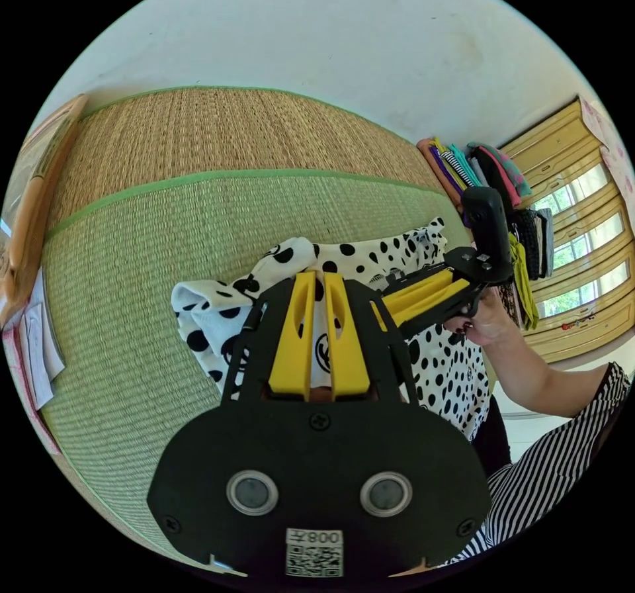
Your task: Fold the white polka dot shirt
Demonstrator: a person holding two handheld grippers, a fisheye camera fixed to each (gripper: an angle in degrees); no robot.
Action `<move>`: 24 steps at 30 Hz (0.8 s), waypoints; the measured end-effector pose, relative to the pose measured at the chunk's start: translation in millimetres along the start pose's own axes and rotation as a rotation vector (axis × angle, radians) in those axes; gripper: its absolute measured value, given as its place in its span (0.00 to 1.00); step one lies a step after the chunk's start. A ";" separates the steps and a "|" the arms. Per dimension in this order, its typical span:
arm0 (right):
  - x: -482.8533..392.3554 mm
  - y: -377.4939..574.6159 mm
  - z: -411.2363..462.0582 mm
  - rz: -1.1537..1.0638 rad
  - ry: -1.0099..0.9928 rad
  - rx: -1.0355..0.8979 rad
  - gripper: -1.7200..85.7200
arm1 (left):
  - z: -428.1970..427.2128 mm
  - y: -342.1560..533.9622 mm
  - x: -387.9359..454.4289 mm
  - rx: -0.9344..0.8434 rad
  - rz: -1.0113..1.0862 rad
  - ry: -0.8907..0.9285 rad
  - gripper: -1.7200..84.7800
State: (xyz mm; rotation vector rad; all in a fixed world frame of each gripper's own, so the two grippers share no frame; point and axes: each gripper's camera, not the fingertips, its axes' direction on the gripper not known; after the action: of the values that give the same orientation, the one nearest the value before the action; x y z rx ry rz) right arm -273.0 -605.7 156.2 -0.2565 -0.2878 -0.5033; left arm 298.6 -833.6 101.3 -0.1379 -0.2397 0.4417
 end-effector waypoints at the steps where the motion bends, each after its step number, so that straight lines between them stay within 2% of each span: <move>1: 1.6 -0.3 -0.7 -0.005 0.001 -0.009 0.09 | -1.7 -1.8 0.7 0.005 -0.002 -0.002 0.05; 3: 6.7 -1.0 1.6 0.000 0.005 -0.025 0.09 | -0.6 -12.5 2.9 -0.034 -0.015 -0.002 0.05; 7: 17.8 3.5 -3.9 0.016 0.000 0.017 0.09 | -23.9 -23.8 11.8 0.037 -0.009 0.017 0.05; 10: 23.9 7.6 -5.8 0.026 -0.008 0.043 0.10 | -14.2 -36.0 14.4 -0.070 -0.021 -0.038 0.06; 14: 26.8 19.1 -13.8 0.036 0.007 0.085 0.10 | -42.5 -44.0 23.5 0.028 -0.027 0.001 0.06; 16: 30.6 31.6 -23.8 0.049 0.002 0.127 0.10 | -47.4 -47.1 27.7 0.022 -0.025 0.002 0.06; 20: 29.6 66.7 -46.7 0.055 0.048 0.212 0.10 | -47.9 -50.3 63.7 0.010 0.079 0.128 0.07; 24: 30.6 129.3 -75.7 0.137 0.178 0.350 0.10 | -23.1 -69.8 124.9 -0.052 0.230 0.196 0.09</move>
State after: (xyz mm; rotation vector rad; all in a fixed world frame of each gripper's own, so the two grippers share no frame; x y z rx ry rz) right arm -166.3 -533.1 74.1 0.1089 -0.1789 -0.3304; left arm 442.3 -843.2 116.8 -0.2603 -0.0420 0.6466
